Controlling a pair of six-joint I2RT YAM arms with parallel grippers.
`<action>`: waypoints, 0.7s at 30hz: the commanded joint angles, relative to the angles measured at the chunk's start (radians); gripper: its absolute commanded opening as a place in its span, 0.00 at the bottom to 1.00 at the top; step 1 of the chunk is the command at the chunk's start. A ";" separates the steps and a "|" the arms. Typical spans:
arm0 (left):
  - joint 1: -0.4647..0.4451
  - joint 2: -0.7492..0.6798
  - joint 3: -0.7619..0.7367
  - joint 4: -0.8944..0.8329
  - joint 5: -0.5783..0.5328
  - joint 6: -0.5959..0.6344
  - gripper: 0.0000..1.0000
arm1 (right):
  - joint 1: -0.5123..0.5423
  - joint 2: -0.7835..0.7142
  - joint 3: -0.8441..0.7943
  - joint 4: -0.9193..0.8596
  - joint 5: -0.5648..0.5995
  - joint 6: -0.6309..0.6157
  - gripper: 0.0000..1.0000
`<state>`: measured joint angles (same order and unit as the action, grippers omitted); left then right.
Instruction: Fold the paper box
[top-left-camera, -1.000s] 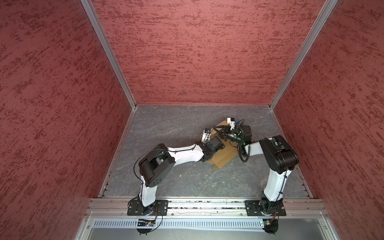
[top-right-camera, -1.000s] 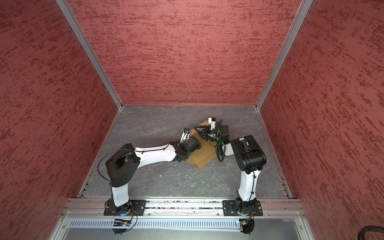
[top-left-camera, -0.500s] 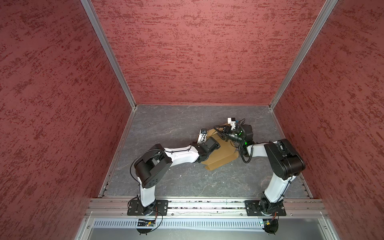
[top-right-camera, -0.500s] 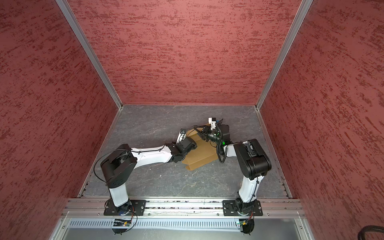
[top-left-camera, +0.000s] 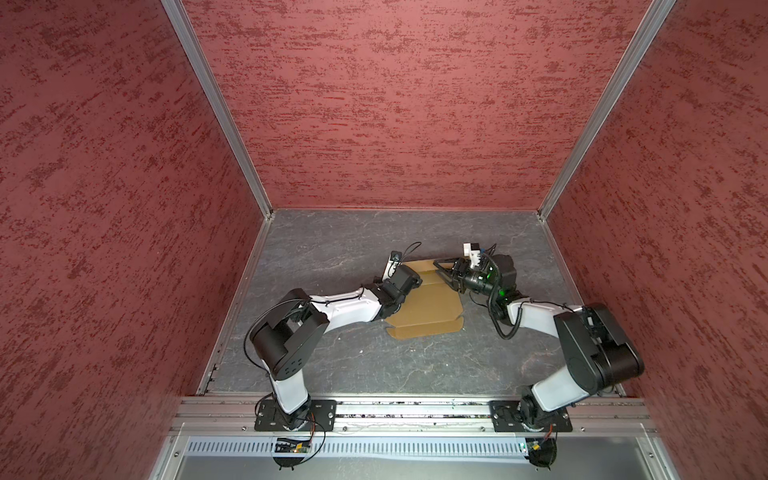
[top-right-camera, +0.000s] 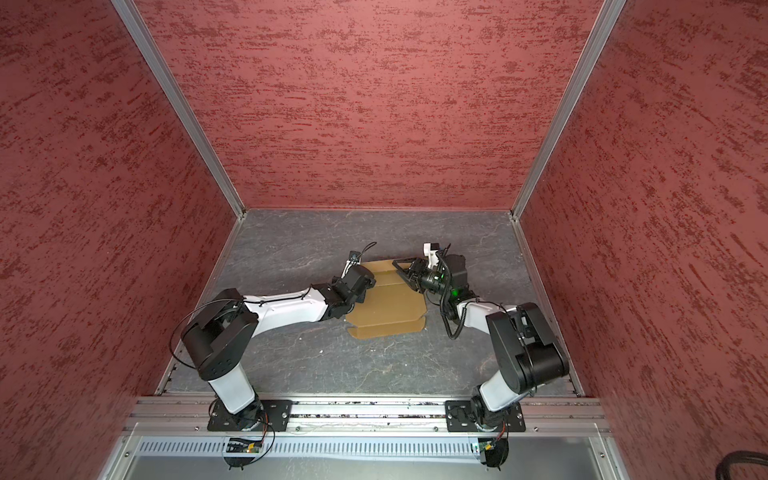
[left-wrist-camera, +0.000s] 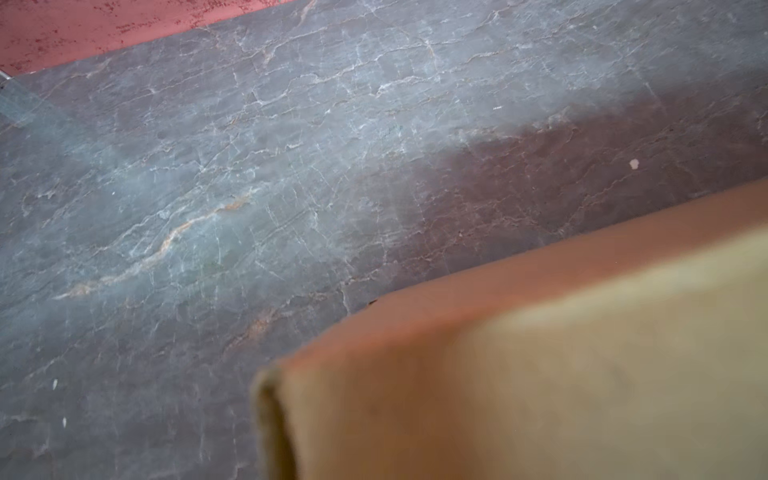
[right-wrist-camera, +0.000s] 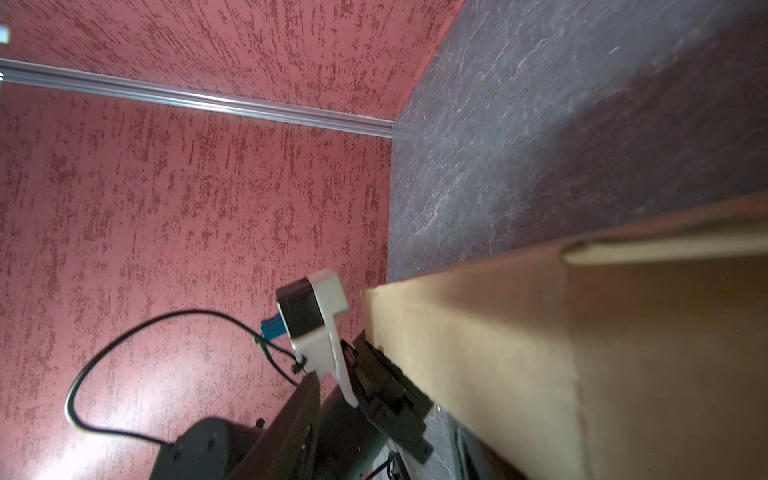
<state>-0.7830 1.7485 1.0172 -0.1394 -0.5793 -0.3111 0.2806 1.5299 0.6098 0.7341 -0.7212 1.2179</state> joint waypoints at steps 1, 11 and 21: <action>0.026 -0.025 -0.010 0.035 0.056 0.047 0.11 | 0.010 -0.066 -0.024 -0.104 0.024 -0.053 0.53; 0.104 -0.032 -0.011 0.046 0.203 0.055 0.04 | 0.035 -0.260 -0.049 -0.392 0.021 -0.194 0.54; 0.145 -0.047 0.009 -0.028 0.291 0.057 0.03 | 0.037 -0.335 0.152 -0.677 0.029 -0.390 0.53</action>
<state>-0.6441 1.7283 1.0149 -0.1223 -0.3328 -0.2707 0.3126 1.1862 0.7017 0.1482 -0.7025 0.9188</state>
